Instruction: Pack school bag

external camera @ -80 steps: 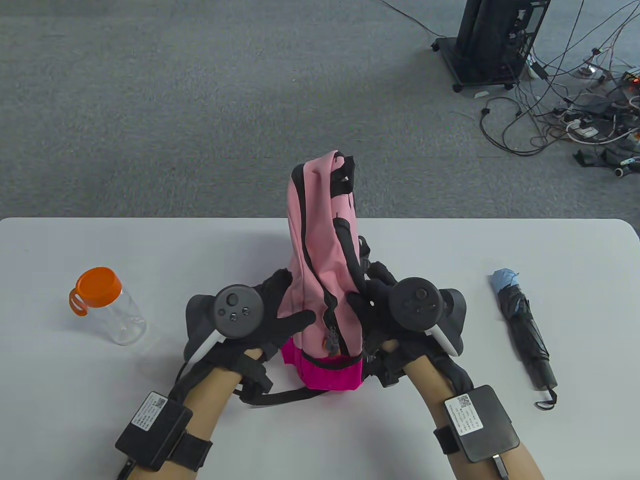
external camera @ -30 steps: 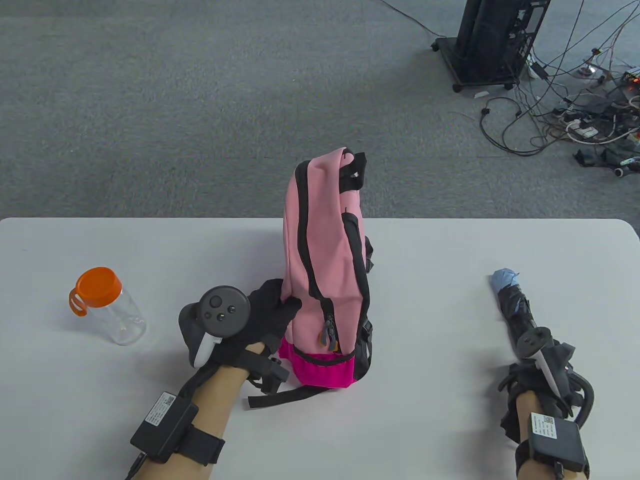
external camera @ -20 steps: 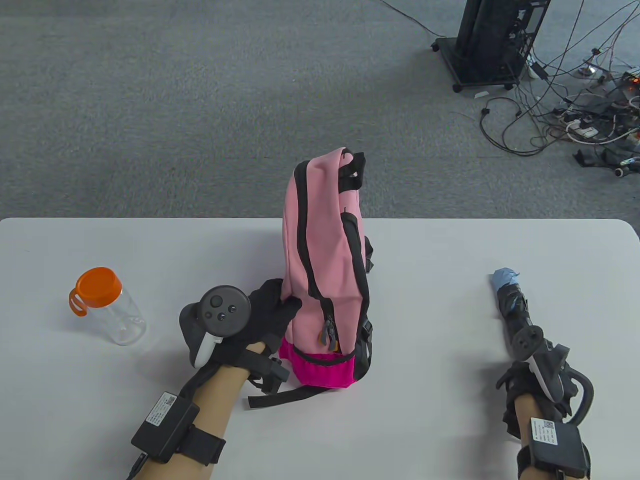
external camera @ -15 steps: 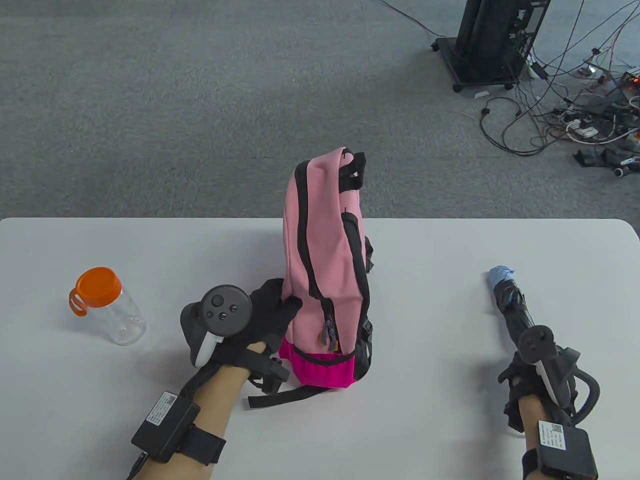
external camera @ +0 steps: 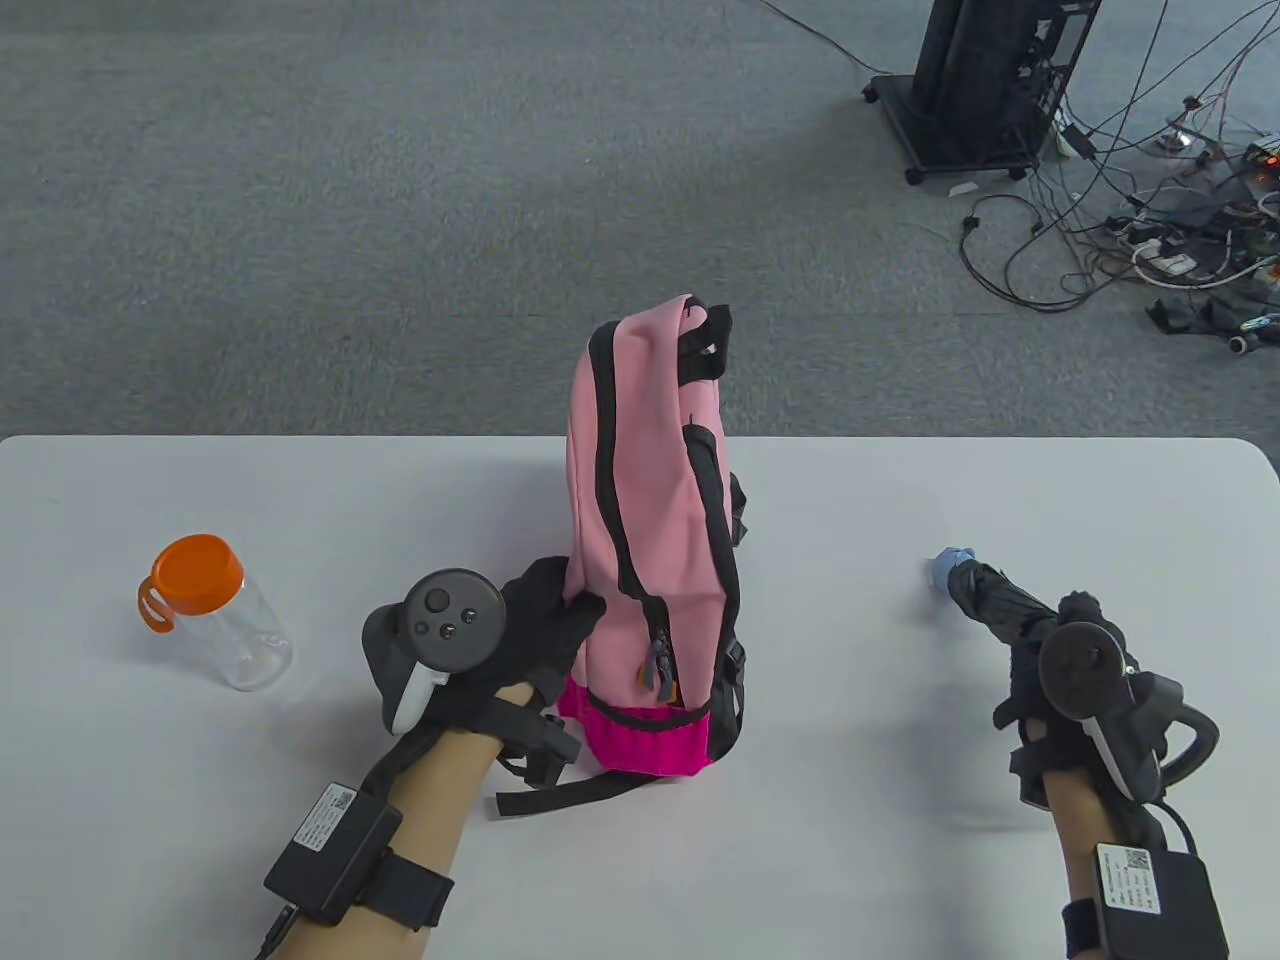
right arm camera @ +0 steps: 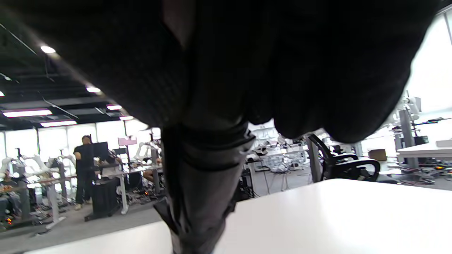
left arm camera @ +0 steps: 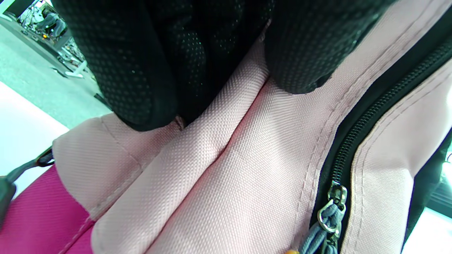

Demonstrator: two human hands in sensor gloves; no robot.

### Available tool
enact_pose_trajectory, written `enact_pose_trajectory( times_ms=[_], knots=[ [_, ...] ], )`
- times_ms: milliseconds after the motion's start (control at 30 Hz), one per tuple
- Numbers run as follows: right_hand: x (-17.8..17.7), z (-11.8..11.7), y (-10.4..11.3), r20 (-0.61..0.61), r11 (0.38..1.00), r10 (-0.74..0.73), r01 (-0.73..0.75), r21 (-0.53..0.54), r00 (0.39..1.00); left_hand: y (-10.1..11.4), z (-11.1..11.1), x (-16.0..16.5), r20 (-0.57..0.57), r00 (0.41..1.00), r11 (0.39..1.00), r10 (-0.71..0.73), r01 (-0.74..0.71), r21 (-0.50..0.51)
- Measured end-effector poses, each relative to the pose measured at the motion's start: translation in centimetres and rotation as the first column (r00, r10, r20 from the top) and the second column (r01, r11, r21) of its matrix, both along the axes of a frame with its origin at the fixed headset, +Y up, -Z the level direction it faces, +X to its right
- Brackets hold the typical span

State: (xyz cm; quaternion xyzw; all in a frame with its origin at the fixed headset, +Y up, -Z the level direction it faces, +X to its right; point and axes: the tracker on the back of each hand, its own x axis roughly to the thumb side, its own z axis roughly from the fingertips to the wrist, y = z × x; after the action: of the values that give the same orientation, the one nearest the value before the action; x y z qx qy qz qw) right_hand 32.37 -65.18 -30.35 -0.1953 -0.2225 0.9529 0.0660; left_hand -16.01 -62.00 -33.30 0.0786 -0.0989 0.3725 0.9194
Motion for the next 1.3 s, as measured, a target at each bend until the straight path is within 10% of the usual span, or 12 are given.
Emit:
enact_pose_trajectory(
  times_ms=[500,900,1300],
  knots=[
    [-7.3,4.0,11.7,-0.469,0.921,-0.181,0.316,0.228,0.865,0.2,-0.2,-0.2,0.018,1.000,1.000,-0.022,0.022,-0.004],
    [-14.3,5.4,16.6,-0.777,0.898,-0.304,0.439,-0.039,0.551,0.3,-0.3,-0.1,0.019,0.999,0.999,-0.033,0.033,-0.012],
    [-20.6,3.7,17.6,-0.817,0.850,-0.424,0.483,-0.209,0.392,0.4,-0.3,0.2,0.025,0.998,0.999,-0.049,0.049,-0.013]
  ],
)
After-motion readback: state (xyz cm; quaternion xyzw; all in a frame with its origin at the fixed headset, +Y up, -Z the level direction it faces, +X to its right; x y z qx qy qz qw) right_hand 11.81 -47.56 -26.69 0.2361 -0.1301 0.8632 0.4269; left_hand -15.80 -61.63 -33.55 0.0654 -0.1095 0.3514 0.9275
